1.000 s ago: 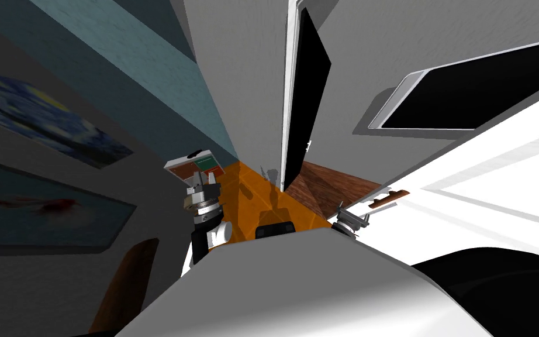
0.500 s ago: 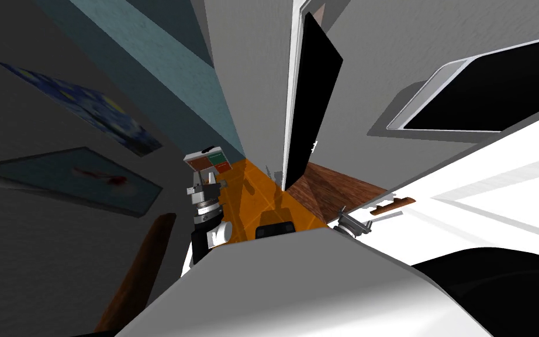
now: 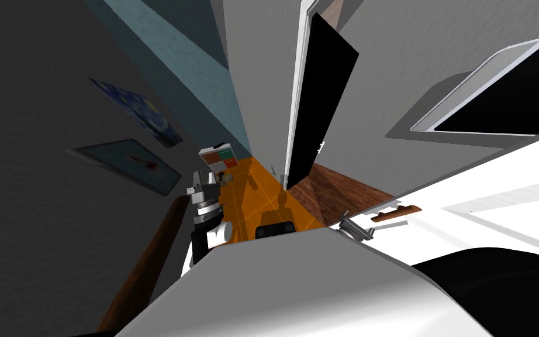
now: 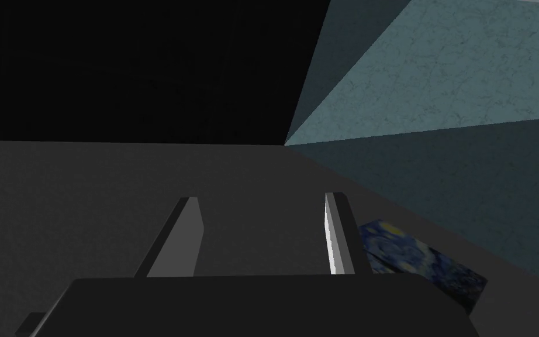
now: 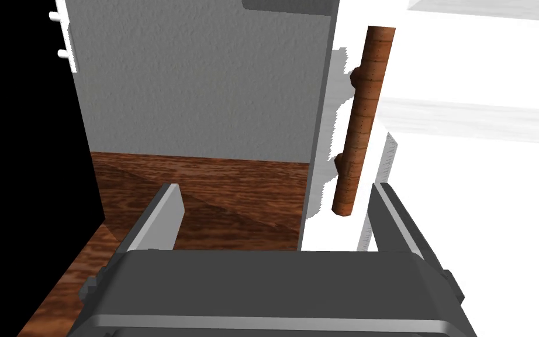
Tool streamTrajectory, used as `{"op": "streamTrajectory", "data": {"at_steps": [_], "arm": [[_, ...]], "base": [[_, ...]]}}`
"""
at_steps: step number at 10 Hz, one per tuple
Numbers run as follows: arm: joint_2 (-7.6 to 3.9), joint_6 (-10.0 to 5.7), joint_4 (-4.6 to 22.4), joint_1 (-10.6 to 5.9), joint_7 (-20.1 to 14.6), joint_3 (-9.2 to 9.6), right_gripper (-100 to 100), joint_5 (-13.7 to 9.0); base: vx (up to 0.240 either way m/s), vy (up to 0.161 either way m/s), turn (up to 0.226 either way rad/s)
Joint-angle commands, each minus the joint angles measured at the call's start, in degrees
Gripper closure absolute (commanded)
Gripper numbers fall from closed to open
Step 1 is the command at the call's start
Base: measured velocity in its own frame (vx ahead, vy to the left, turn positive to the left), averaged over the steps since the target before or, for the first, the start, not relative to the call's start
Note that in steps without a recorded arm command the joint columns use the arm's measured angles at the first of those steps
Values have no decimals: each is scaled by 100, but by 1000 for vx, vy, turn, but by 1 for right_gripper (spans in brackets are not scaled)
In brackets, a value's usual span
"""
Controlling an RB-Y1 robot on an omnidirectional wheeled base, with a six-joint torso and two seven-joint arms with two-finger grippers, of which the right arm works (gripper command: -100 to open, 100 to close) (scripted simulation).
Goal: Push the door open
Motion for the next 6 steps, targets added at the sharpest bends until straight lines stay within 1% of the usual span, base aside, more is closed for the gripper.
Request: {"op": "streamTrajectory", "data": {"at_steps": [1,3,4,6], "arm": [[25,-45,78,12,-100,-4,-100,-99],[70,-117,214,9,-235,-7,-100,-237],[93,-152,280,8,-300,-8,-100,-303],[149,-214,399,5,-417,-11,-100,-423]], "base": [[-148,-154,163],[-138,-143,186],[-159,-151,287],[-148,-112,199]]}}
